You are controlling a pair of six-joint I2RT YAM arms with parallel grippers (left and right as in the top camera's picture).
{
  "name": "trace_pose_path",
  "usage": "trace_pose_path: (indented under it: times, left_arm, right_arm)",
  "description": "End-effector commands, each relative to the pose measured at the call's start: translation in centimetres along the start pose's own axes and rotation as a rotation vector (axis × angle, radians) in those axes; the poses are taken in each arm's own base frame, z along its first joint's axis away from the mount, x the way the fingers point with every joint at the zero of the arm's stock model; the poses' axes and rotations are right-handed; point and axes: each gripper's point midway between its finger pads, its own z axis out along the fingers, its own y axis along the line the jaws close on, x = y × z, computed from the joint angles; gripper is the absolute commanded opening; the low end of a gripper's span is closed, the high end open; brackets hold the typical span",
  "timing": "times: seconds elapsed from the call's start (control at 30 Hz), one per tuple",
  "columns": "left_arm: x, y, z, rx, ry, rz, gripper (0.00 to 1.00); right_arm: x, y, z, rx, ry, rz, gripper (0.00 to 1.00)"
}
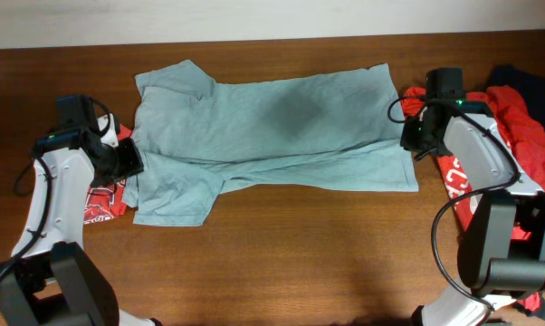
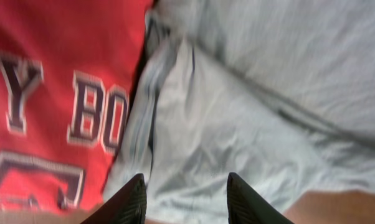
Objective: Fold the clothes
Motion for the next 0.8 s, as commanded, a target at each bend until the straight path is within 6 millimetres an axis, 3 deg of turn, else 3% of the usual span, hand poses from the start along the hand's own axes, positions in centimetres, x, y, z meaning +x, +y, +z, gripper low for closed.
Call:
trace_pose_path:
  times: [0.0,0.13,0.27,0.43,0.77]
  left_arm:
    - [1.7,0.3,0.4,-0.009,0.072,-0.007,0.42]
    - [4.4,0.9,2.1,-0.017,0.142,-0.016,0.43]
    - [6.7,1.4,3.6,-0.023,0.19,-0.023,0.52]
    - [7.7,1.6,3.9,-0.027,0.216,-0.026,0.57]
    - [9.5,2.8,4.8,-0.082,0.254,-0.026,0.57]
  right_arm:
    - [2.3,0.7,1.3,-0.052,0.072,0.003,0.35]
    - [4.4,1.4,2.8,-0.098,0.121,-0.049,0.34]
    - [6.0,1.4,4.5,-0.092,0.187,-0.053,0.34]
    - [7.2,1.2,5.4,-0.083,0.237,-0.055,0.35]
    - [8.1,1.0,5.2,-0.076,0.276,-0.056,0.35]
